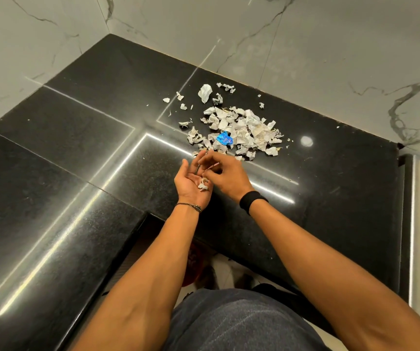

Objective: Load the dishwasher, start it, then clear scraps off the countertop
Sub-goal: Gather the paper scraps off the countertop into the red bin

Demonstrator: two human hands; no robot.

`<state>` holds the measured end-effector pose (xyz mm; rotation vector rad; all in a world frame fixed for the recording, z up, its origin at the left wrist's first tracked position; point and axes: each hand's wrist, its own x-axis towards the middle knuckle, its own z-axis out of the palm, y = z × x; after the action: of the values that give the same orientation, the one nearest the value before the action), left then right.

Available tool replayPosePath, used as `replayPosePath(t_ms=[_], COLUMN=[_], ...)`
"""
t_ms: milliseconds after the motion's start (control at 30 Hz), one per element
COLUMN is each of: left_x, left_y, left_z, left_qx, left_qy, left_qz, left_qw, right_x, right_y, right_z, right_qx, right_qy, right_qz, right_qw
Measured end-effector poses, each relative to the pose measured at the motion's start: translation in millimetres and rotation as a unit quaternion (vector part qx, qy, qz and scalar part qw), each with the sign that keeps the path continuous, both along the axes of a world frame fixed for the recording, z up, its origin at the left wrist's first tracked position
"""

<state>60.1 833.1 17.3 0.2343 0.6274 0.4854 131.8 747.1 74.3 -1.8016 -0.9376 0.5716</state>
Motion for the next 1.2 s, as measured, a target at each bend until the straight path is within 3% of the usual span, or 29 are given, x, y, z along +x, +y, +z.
replayPosePath(t_ms=[233,333,500,700,767,833,900,1067,1200], left_x=[-10,-15,-25,-24,-19,-13,-4,15,17], left_y=[7,9,13,16,14,11,5,-7,-11], left_z=[15,17,16,18,18,17,17,22,30], left_qx=[-0.032,-0.035,-0.028,-0.013,-0.011,-0.012,-0.008,0.013,-0.014], left_qy=[-0.050,-0.036,-0.012,0.014,0.027,0.036,0.047,0.058,0.008], left_qz=[0.053,0.078,0.125,0.154,0.161,0.163,0.161,0.120,0.131], left_qw=[0.997,0.996,0.992,0.988,0.986,0.986,0.986,0.991,0.991], right_x=[17,37,53,47,53,59,63,44,31], right_y=[5,4,16,17,11,6,6,10,11], right_z=[-2,-8,-21,-33,-35,-29,-20,-1,-3], right_qx=[0.013,-0.041,-0.212,-0.166,-0.148,-0.106,-0.044,0.055,0.063], right_qy=[0.013,-0.066,-0.248,-0.359,-0.314,-0.199,-0.116,-0.049,-0.087], right_qz=[-0.080,-0.101,0.125,0.182,0.140,0.041,-0.011,0.072,0.138], right_qw=[0.997,0.992,0.937,0.900,0.927,0.973,0.992,0.995,0.985])
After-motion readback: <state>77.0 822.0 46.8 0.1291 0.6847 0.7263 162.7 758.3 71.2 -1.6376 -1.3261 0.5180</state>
